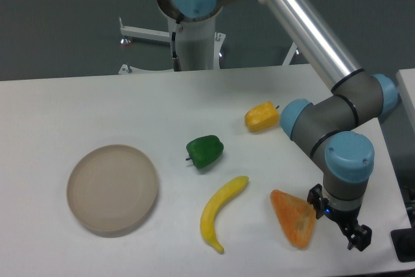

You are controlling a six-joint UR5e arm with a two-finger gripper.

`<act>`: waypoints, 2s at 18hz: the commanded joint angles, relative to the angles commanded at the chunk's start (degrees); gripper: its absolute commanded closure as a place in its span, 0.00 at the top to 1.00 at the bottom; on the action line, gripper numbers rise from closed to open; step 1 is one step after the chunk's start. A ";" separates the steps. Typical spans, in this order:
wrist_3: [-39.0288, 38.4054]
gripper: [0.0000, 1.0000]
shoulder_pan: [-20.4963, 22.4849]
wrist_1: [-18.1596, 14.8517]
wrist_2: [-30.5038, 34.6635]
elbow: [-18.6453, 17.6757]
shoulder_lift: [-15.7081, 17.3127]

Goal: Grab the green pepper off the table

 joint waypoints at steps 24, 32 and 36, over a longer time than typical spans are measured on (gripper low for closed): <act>-11.25 1.00 0.53 -1.05 -7.73 -24.60 19.15; -7.75 1.00 -5.08 -5.88 -9.14 -33.74 24.78; -7.73 1.00 -5.80 -6.42 -8.61 -37.61 26.28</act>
